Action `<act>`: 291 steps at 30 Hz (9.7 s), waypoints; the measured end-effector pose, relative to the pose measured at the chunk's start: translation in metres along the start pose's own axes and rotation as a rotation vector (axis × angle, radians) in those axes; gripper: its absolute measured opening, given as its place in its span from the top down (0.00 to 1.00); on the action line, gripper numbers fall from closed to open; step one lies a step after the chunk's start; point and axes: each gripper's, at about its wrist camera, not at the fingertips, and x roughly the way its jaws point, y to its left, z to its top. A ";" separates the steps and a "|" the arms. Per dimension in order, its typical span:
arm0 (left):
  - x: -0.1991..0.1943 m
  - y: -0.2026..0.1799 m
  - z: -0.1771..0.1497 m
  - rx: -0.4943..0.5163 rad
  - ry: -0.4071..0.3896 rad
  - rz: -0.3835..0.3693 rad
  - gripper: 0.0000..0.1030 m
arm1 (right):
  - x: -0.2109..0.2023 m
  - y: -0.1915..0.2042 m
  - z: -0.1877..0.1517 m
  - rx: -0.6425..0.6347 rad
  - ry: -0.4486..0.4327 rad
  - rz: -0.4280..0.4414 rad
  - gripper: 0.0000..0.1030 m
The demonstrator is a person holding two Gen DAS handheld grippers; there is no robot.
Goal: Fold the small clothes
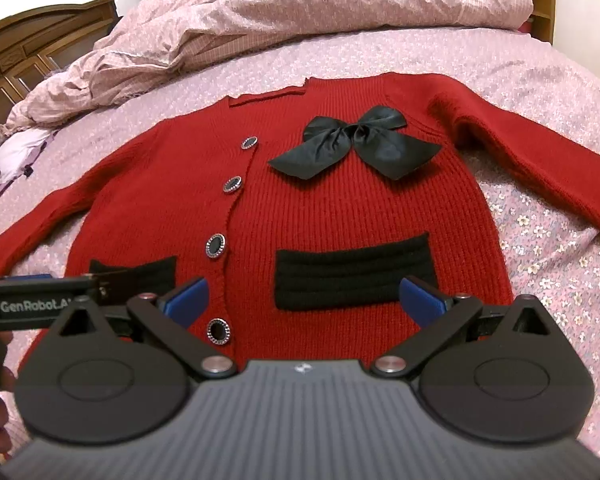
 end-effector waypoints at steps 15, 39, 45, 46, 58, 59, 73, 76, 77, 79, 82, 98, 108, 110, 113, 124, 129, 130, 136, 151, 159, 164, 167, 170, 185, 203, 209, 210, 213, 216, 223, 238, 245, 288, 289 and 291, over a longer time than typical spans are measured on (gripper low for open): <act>0.002 0.000 -0.001 0.002 0.011 0.004 0.00 | 0.001 0.001 -0.001 -0.001 0.001 0.000 0.00; 0.003 0.000 -0.002 0.003 0.016 0.007 0.00 | 0.002 0.003 -0.003 -0.004 0.003 0.002 0.00; 0.003 0.000 -0.002 0.003 0.017 0.007 0.00 | 0.002 0.003 -0.003 -0.004 0.003 0.002 0.00; 0.003 0.000 -0.002 0.003 0.017 0.007 0.00 | 0.002 0.003 -0.003 -0.003 0.004 0.002 0.00; 0.003 0.001 -0.003 0.002 0.018 0.008 0.00 | 0.002 0.003 -0.002 -0.005 0.005 0.004 0.00; 0.003 0.002 -0.004 0.002 0.019 0.008 0.00 | 0.002 0.003 -0.002 -0.005 0.005 0.004 0.00; 0.003 0.004 -0.005 0.002 0.022 0.012 0.00 | 0.004 0.006 -0.008 -0.006 0.011 0.009 0.00; 0.003 0.004 -0.004 0.002 0.021 0.012 0.00 | 0.005 0.005 -0.008 -0.001 0.016 0.011 0.00; 0.002 0.005 -0.004 -0.001 0.018 0.011 0.00 | 0.006 0.004 -0.006 0.001 0.019 0.012 0.00; 0.002 0.006 -0.002 -0.009 0.011 0.015 0.00 | 0.006 0.002 -0.004 0.004 0.018 0.011 0.00; 0.003 0.007 0.001 -0.010 0.014 0.020 0.00 | 0.005 -0.001 -0.002 0.015 0.010 0.009 0.00; 0.021 -0.008 0.036 0.075 0.046 -0.007 0.00 | 0.007 -0.042 0.021 0.096 -0.011 -0.035 0.00; 0.046 -0.023 0.051 0.098 0.075 -0.017 0.00 | 0.012 -0.083 0.033 0.205 -0.027 -0.089 0.00; 0.053 -0.028 0.055 0.102 0.086 -0.037 0.00 | 0.013 -0.092 0.036 0.227 -0.034 -0.094 0.00; 0.067 -0.036 0.061 0.105 0.104 -0.041 0.00 | 0.017 -0.107 0.042 0.258 -0.046 -0.120 0.00; 0.105 -0.055 0.065 0.143 0.126 -0.034 0.00 | 0.035 -0.161 0.045 0.473 -0.068 -0.163 0.00; 0.109 -0.057 0.064 0.151 0.109 -0.035 0.00 | 0.045 -0.174 0.047 0.529 -0.085 -0.160 0.00; 0.110 -0.056 0.063 0.149 0.107 -0.037 0.00 | 0.046 -0.177 0.047 0.542 -0.094 -0.162 0.00; 0.111 -0.054 0.059 0.126 0.095 -0.035 0.00 | 0.050 -0.191 0.048 0.613 -0.151 -0.157 0.00; 0.108 -0.052 0.053 0.124 0.062 -0.043 0.00 | 0.042 -0.222 0.039 0.847 -0.287 -0.143 0.00; 0.107 -0.052 0.052 0.135 0.055 -0.048 0.00 | 0.038 -0.228 0.032 0.911 -0.339 -0.177 0.27; 0.106 -0.051 0.053 0.138 0.054 -0.050 0.00 | 0.034 -0.242 0.025 0.940 -0.339 -0.190 0.65; 0.104 -0.050 0.055 0.137 0.059 -0.059 0.00 | 0.031 -0.244 0.026 0.913 -0.334 -0.195 0.78; 0.100 -0.047 0.056 0.126 0.061 -0.065 0.00 | 0.025 -0.239 0.031 0.856 -0.365 -0.180 0.83; 0.081 -0.030 0.064 0.106 0.020 -0.015 0.00 | 0.003 -0.193 0.097 0.546 -0.536 -0.025 0.86; 0.081 0.013 0.064 0.003 0.010 0.050 0.00 | 0.042 -0.055 0.129 0.118 -0.431 0.238 0.86; 0.083 0.025 0.061 -0.018 0.011 0.068 0.00 | 0.079 -0.023 0.115 0.074 -0.303 0.265 0.84; 0.083 0.027 0.061 -0.023 0.013 0.069 0.00 | 0.084 -0.019 0.112 0.065 -0.280 0.261 0.84; 0.085 0.031 0.059 -0.034 0.017 0.070 0.00 | 0.096 -0.014 0.100 0.044 -0.203 0.243 0.81; 0.086 0.032 0.058 -0.037 0.019 0.072 0.00 | 0.106 -0.007 0.091 0.000 -0.115 0.231 0.78; 0.090 0.031 0.056 -0.026 0.021 0.084 0.00 | 0.096 -0.005 0.077 -0.027 -0.089 0.212 0.38; 0.098 0.031 0.053 -0.031 0.023 0.094 0.00 | 0.051 -0.070 0.096 0.151 -0.251 0.007 0.38; 0.098 0.032 0.052 -0.032 0.022 0.089 0.00 | 0.088 -0.091 0.105 0.175 -0.198 -0.110 0.37; 0.098 0.035 0.048 -0.032 -0.006 0.071 0.00 | 0.070 -0.039 0.095 0.339 -0.128 0.212 0.92; 0.098 0.035 0.048 -0.032 -0.006 0.072 0.00 | 0.070 -0.045 0.090 0.362 -0.122 0.210 0.91; 0.098 0.034 0.048 -0.031 -0.006 0.075 0.00 | 0.071 -0.052 0.083 0.388 -0.107 0.208 0.88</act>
